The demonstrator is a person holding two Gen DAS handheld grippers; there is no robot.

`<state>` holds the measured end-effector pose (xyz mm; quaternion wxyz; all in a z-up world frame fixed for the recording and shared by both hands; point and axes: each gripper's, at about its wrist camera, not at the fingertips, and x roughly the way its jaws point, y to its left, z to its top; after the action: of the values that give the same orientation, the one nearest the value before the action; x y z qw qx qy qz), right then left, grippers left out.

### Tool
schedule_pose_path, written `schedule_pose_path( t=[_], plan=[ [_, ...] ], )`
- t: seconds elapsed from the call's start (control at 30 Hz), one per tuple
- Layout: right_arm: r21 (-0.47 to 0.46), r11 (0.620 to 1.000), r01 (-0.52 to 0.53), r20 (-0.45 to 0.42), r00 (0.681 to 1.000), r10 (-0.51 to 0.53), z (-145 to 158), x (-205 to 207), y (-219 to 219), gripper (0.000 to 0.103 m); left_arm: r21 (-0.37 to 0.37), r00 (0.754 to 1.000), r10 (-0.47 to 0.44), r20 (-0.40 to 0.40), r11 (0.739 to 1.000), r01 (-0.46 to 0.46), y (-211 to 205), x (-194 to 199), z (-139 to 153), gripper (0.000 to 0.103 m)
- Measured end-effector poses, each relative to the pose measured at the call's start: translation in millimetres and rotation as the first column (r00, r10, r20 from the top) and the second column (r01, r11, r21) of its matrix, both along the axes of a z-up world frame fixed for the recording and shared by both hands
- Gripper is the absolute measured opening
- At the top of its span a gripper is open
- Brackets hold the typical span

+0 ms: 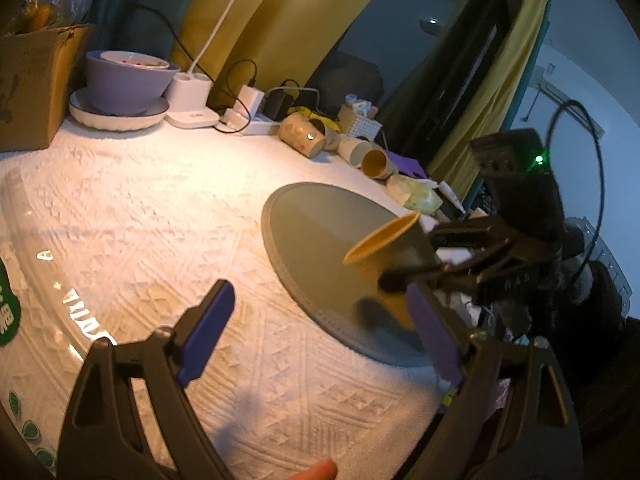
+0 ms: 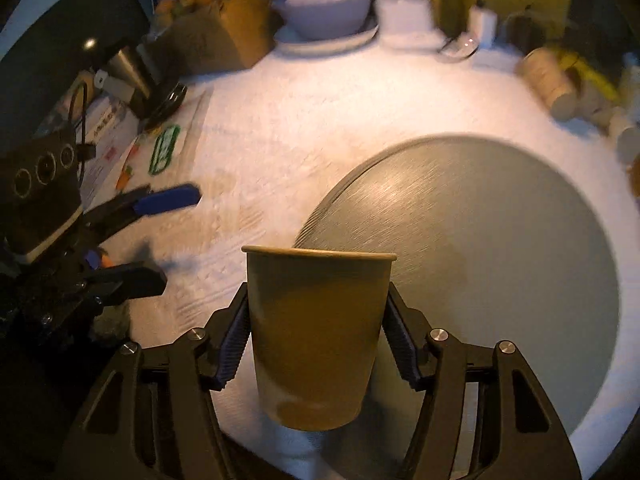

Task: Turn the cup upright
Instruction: 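Grasp the cup body with the right gripper while the left gripper releases it, then rotate the cup upright with the right gripper and set it on the mat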

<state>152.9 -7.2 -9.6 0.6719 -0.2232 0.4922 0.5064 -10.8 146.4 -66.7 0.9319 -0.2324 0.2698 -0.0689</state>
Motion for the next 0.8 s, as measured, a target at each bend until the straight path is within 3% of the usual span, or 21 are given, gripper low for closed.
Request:
schedule_pose_path(
  t=[0.07, 0.3, 0.5, 0.8],
  plan=[
    [0.043, 0.998, 0.04, 0.096, 0.994, -0.044, 9, 2, -11, 0.065, 0.003, 1.0, 0.004, -0.003, 1.0, -0.004, 0, 1, 0, 0.089],
    [0.133, 0.974, 0.181, 0.258, 0.943, -0.211, 5, 20, -40, 0.065, 0.015, 1.0, 0.019, -0.025, 1.0, -0.018, -2, 8, -1, 0.089],
    [0.209, 0.948, 0.239, 0.276, 0.916, -0.292, -6, 32, -57, 0.065, 0.011, 0.998, 0.055, -0.022, 0.998, -0.055, -1, 12, -1, 0.089],
    [0.242, 0.93, 0.277, 0.3, 0.89, -0.344, -12, 26, -81, 0.065, 0.027, 0.998, 0.059, -0.015, 0.998, -0.058, -17, 21, 2, 0.089]
  ],
)
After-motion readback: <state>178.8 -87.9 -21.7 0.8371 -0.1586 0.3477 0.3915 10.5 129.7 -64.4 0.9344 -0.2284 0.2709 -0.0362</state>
